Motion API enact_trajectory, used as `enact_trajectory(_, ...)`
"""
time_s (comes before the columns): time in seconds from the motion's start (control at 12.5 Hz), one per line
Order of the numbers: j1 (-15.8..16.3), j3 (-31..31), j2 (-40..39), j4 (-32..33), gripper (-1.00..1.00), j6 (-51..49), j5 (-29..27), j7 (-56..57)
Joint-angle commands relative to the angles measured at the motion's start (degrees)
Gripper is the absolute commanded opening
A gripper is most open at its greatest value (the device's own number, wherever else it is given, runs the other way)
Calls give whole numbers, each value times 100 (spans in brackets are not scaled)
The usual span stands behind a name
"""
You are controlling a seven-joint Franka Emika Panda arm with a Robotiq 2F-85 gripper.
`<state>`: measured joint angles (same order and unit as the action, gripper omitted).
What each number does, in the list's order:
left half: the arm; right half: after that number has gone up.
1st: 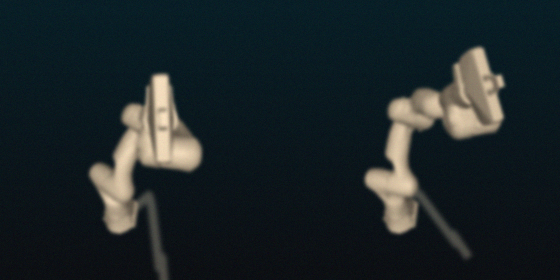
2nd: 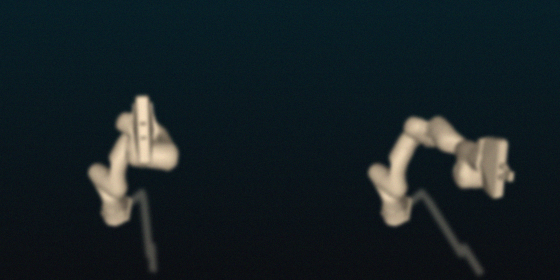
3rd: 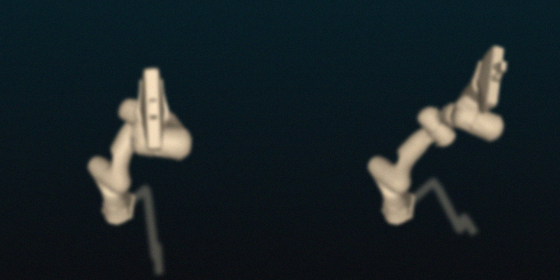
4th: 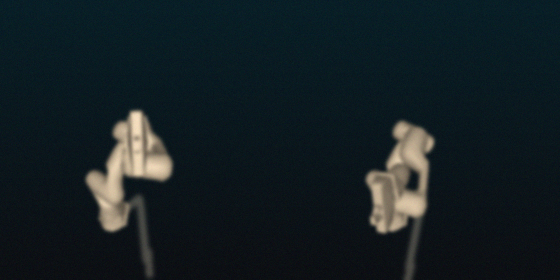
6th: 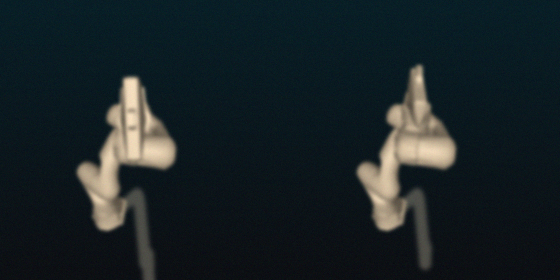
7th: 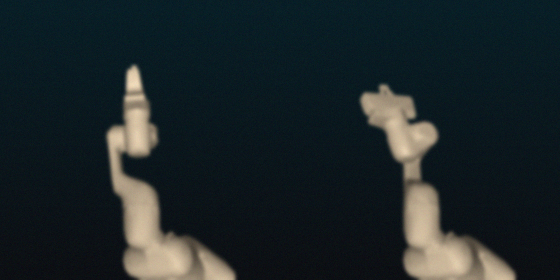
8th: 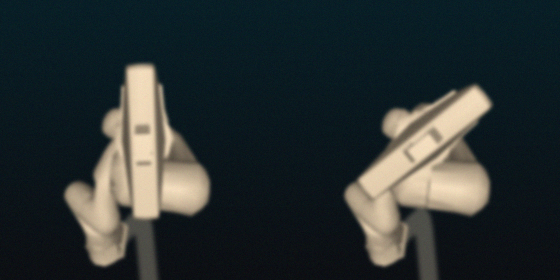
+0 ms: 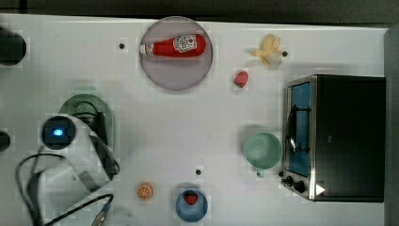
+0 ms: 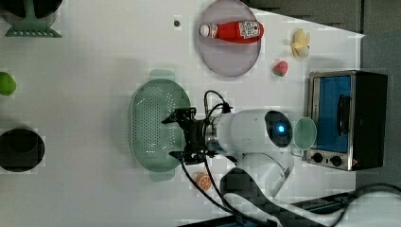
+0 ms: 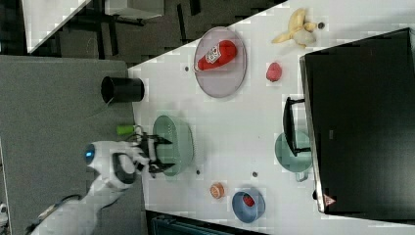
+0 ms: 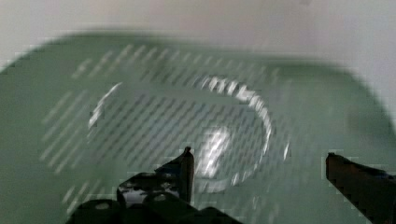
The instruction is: Drag strainer left to right.
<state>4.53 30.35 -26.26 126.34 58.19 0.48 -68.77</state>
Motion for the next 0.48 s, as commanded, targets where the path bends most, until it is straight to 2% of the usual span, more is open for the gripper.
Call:
enact_trajectory(0.08, 81, -402, -168, 2, 100, 380, 124, -252)
enact_trajectory(0.24, 256, -677, -271, 7, 100, 457, 197, -254)
enact_trajectory(0.48, 280, -871, -287, 81, 100, 612, 197, -312)
